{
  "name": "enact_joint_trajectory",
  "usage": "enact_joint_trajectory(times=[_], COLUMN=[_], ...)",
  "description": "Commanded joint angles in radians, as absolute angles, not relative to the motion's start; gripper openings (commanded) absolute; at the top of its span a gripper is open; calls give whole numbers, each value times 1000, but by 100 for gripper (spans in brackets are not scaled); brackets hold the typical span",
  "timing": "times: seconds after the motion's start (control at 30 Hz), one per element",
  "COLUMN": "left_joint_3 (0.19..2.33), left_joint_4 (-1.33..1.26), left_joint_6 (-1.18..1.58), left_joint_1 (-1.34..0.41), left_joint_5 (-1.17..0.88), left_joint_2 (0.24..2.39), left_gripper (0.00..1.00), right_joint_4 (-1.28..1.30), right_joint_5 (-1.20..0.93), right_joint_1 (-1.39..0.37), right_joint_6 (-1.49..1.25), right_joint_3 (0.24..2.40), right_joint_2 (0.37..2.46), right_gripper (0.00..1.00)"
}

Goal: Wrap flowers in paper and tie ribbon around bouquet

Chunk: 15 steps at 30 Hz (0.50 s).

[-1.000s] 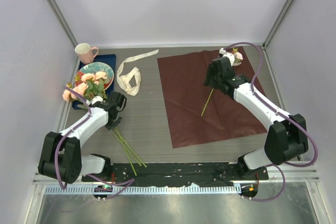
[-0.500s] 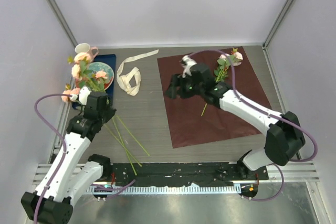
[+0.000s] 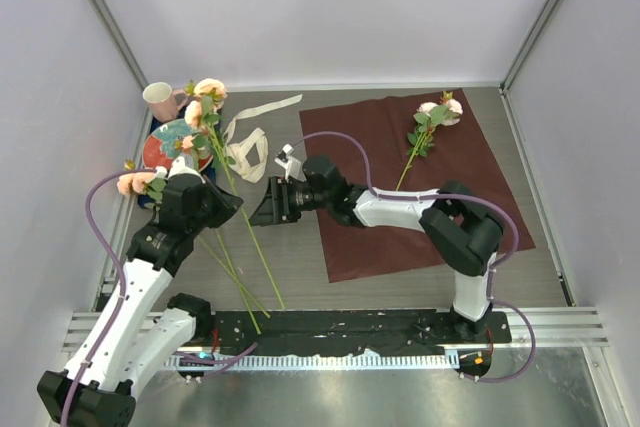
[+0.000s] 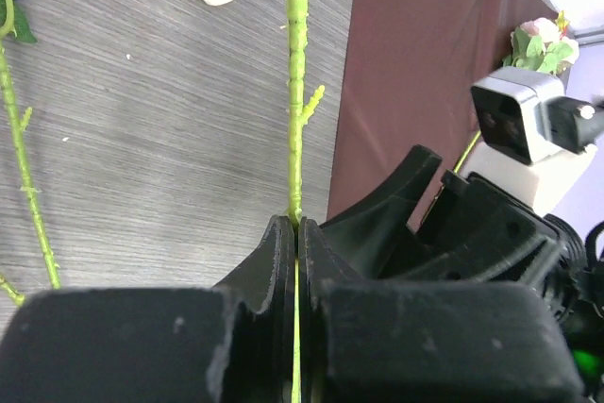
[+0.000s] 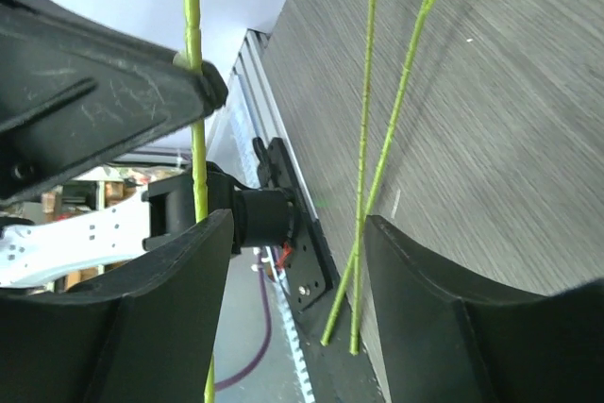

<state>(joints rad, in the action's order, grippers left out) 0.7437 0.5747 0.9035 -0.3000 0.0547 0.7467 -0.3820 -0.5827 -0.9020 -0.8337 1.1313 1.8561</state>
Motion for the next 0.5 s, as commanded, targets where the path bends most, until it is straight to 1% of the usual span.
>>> enact_joint_trajectory(times=[0.0,0.07,0.1,0.13,0.27,0.33,0.47], left_joint_3=[765,767,765,765,762,758,761], left_joint_4=[528,531,531,532,543,540,540], left_joint_6=[874,873,868,867,858,851,847], left_joint_1=[-302,-302,-304,-302,-302,-304,-302], left_joint_5=[34,40,37,38,49,49,46], left_joint_2=[730,723,724,724,715,710,710], left_gripper=[0,0,0,0,0,0,0], right_joint_4=[-578,-664,-670,-672,-563,-572,-529], right_joint_5=[-615,-626,-621,-623,-520,-495,-476], right_joint_1=[-925,-930,-930,-930,-914,-907,-908], right_joint_6=[-965,-1005,-1015,-1015,-967,-959,-951], right_joint_3=[1198,1192,1189,1190,1140,1117,1112], right_joint_2=[1894,1907,1911,1908,1842,1809,1781], right_gripper=[59,55,50,50,63,65,66])
